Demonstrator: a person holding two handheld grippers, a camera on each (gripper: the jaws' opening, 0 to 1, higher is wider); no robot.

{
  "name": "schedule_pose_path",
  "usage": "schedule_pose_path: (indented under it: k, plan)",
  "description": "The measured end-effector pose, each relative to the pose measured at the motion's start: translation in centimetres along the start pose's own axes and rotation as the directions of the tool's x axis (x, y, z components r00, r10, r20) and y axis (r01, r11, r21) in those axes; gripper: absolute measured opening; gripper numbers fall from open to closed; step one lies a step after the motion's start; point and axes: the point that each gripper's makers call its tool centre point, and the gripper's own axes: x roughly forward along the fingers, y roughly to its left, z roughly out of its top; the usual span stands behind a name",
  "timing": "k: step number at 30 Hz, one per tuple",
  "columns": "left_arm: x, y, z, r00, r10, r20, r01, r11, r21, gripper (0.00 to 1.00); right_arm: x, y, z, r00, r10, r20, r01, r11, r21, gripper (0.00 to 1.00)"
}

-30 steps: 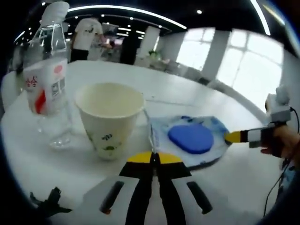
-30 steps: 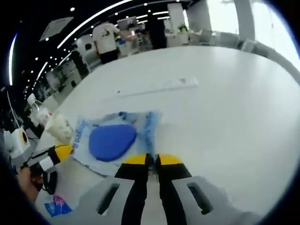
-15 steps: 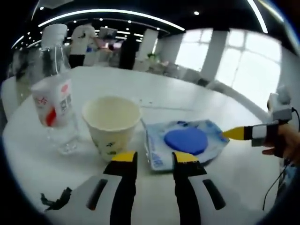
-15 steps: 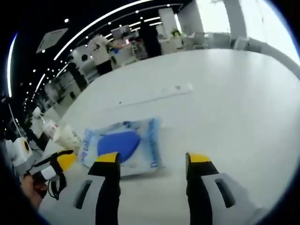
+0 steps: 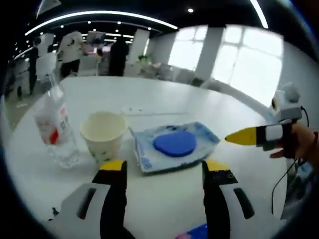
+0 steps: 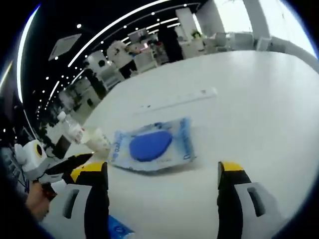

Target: Arrange the tabletop items into an orderly group along one side of the table until the central work area is clear of visible clutter.

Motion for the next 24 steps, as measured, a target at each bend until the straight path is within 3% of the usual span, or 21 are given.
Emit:
schedule_pose_path:
  k: [5,14,24]
  plan:
    - [-1.2,-1.4,-0.2,0.998,-0.054,-0.016,0.055,0.996,0.066,0.71,-1.6,0.9,-0.4,1.000,0.013,0.000,-0.013,1.000,-0.007,0.99]
    - [-3.3,-2.2,-0.1,0.994,-0.101,-0.041,0.105,0.987,0.124,0.85,-3.9,2.8,-2.0,0.999,0.040,-0.033,-0.041,0.999,-0.034,0.99]
    - [-5.8,-3.5,-0.8,0.984,-0.159,-0.076,0.169,0.973,0.159,0.89,-6.2,5.6,-3.9,0.994,0.087,-0.066,-0.092,0.993,-0.076,0.99]
